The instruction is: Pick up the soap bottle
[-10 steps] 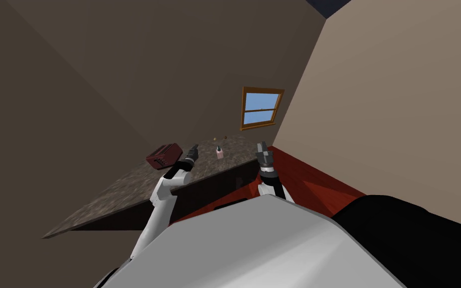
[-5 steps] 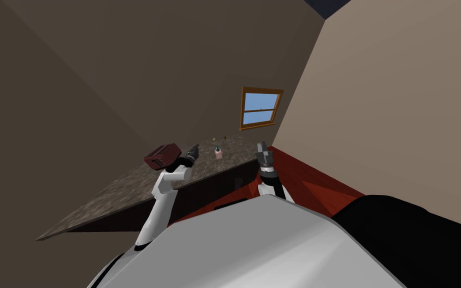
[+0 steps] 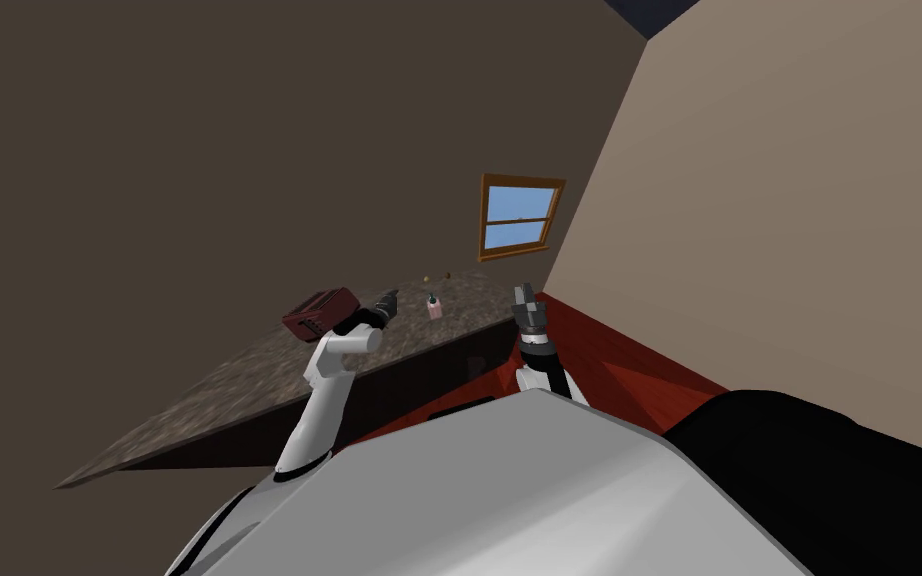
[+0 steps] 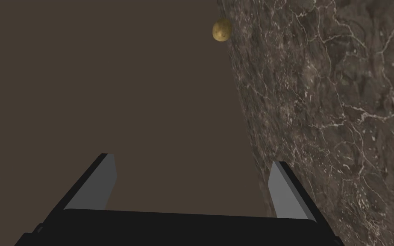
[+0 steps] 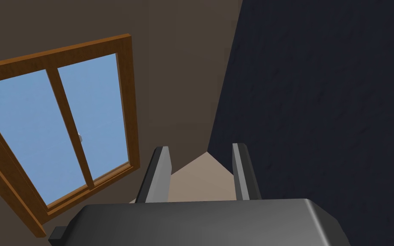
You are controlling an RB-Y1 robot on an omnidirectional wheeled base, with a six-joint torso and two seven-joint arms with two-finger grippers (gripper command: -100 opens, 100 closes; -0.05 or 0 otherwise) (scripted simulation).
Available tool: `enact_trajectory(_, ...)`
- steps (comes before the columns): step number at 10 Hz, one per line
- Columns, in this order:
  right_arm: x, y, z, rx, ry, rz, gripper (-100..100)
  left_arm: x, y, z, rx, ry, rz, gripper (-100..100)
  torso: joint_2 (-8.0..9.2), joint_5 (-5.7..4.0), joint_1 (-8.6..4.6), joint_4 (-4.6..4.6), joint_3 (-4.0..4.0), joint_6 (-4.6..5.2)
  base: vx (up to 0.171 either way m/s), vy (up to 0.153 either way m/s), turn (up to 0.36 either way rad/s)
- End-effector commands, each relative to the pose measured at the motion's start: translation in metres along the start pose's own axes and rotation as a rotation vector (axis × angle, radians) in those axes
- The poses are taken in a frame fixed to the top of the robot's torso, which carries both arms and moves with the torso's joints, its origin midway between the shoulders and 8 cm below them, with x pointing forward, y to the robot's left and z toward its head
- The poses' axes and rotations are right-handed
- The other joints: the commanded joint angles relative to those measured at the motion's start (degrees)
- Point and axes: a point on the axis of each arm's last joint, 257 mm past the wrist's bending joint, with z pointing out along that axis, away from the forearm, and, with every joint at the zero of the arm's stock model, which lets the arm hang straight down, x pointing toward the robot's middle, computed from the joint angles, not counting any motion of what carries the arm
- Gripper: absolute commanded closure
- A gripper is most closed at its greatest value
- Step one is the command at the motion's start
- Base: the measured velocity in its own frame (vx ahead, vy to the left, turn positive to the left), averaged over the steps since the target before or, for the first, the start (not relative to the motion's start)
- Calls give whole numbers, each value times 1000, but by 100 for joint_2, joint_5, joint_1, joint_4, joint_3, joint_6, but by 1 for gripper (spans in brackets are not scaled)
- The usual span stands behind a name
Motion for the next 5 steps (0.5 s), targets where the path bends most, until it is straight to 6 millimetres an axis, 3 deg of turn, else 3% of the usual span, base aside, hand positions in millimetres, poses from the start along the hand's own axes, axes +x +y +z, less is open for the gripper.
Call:
enact_trajectory(1, 0, 0, 0, 0, 0, 0, 0, -1, 6, 3, -43, 4, -3, -100, 0, 0, 0, 0, 0, 0, 12, -47, -11)
enact_trajectory(5, 0, 0, 0, 0, 0, 0, 0, -4, 20, 8, -132, 12, -10, -100, 1, 0, 3, 0, 0, -1, 7, -29, -8)
